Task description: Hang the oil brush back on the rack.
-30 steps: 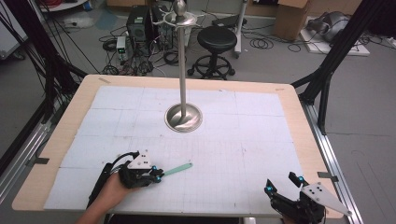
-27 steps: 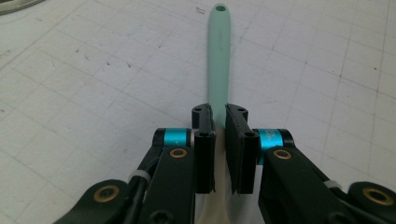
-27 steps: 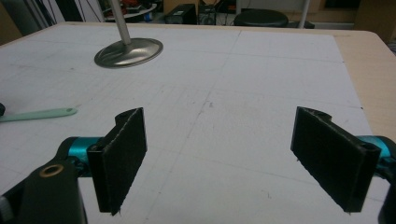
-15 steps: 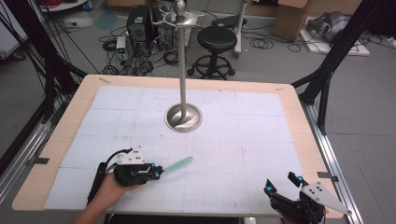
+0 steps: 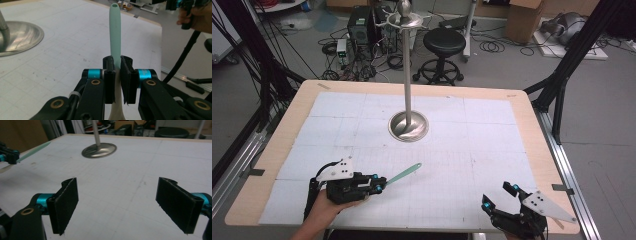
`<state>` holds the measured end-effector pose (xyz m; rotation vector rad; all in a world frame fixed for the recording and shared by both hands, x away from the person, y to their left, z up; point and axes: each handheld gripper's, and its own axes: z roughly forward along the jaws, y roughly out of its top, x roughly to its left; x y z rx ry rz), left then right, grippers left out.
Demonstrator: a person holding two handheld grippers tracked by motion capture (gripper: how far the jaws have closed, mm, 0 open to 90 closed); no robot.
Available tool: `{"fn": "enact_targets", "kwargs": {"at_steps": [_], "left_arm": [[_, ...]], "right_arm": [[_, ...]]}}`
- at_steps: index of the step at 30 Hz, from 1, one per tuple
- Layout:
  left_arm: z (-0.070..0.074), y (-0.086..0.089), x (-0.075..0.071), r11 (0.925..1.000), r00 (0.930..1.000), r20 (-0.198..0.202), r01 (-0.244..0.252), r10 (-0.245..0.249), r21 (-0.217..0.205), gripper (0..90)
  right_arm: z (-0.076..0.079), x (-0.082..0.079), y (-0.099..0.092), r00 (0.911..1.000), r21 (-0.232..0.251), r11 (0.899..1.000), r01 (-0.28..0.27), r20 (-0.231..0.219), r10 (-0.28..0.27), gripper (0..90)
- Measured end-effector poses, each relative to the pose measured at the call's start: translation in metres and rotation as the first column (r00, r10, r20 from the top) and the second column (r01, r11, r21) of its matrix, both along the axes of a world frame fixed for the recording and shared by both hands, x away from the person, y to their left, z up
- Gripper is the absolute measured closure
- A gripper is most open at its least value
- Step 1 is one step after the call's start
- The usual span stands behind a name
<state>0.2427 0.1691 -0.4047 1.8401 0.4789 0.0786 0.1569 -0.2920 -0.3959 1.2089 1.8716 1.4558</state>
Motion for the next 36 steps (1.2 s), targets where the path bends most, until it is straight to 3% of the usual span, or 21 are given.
{"fn": "enact_targets", "kwargs": {"at_steps": [6,13,17,18,19,26,27,28,29,30,31,34,36], "left_arm": [[0.005,-0.001,-0.005,0.9987,0.9996,0.01,0.027,-0.026,-0.044,82.0],[0.01,-0.003,-0.011,0.9925,0.998,0.023,0.062,-0.059,-0.106,82.0],[0.014,-0.005,-0.014,0.987,0.9961,0.023,0.087,-0.085,-0.135,82.0],[0.014,-0.005,-0.015,0.9844,0.9953,0.02,0.097,-0.095,-0.147,82.0],[0.015,-0.006,-0.015,0.9827,0.9947,0.02,0.103,-0.101,-0.154,82.0],[0.018,-0.009,-0.02,0.9736,0.9889,0.024,0.149,-0.147,-0.173,82.0],[0.018,-0.01,-0.02,0.9702,0.9874,0.018,0.158,-0.157,-0.184,81.9],[0.018,-0.01,-0.02,0.9702,0.9874,0.018,0.158,-0.157,-0.184,81.9],[0.018,-0.011,-0.02,0.9687,0.9865,0.019,0.163,-0.163,-0.187,81.9],[0.018,-0.012,-0.02,0.9675,0.9857,0.019,0.168,-0.168,-0.189,81.9],[0.018,-0.012,-0.021,0.966,0.9846,0.022,0.174,-0.173,-0.191,81.9],[0.019,-0.015,-0.022,0.963,0.9828,0.026,0.185,-0.183,-0.196,81.9],[0.019,-0.016,-0.022,0.9612,0.9824,0.026,0.186,-0.185,-0.203,81.9]], "right_arm": [[0.0,0.005,0.013,0.9954,0.008,0.995,-0.095,-0.013,0.095,16.8],[-0.003,0.014,0.039,0.9767,0.012,0.977,-0.213,-0.028,0.213,16.9],[-0.001,0.019,0.051,0.9603,0.033,0.96,-0.278,-0.019,0.278,16.9],[0.002,0.02,0.055,0.9483,0.048,0.947,-0.317,-0.003,0.317,18.3],[0.002,0.02,0.055,0.9483,0.048,0.947,-0.317,-0.003,0.317,18.3],[0.013,0.022,0.067,0.8986,0.074,0.896,-0.439,0.047,0.436,30.9],[0.016,0.022,0.069,0.8832,0.073,0.88,-0.469,0.064,0.465,34.8],[0.017,0.023,0.07,0.8761,0.074,0.873,-0.481,0.068,0.477,36.5],[0.017,0.023,0.07,0.8761,0.074,0.873,-0.481,0.068,0.477,36.5],[0.019,0.024,0.073,0.8608,0.078,0.858,-0.508,0.076,0.503,40.6],[0.019,0.024,0.073,0.8608,0.078,0.858,-0.508,0.076,0.503,40.6],[0.023,0.026,0.079,0.8331,0.071,0.831,-0.552,0.084,0.547,49.3],[0.026,0.027,0.087,0.8065,0.048,0.806,-0.59,0.084,0.585,57.7]]}}
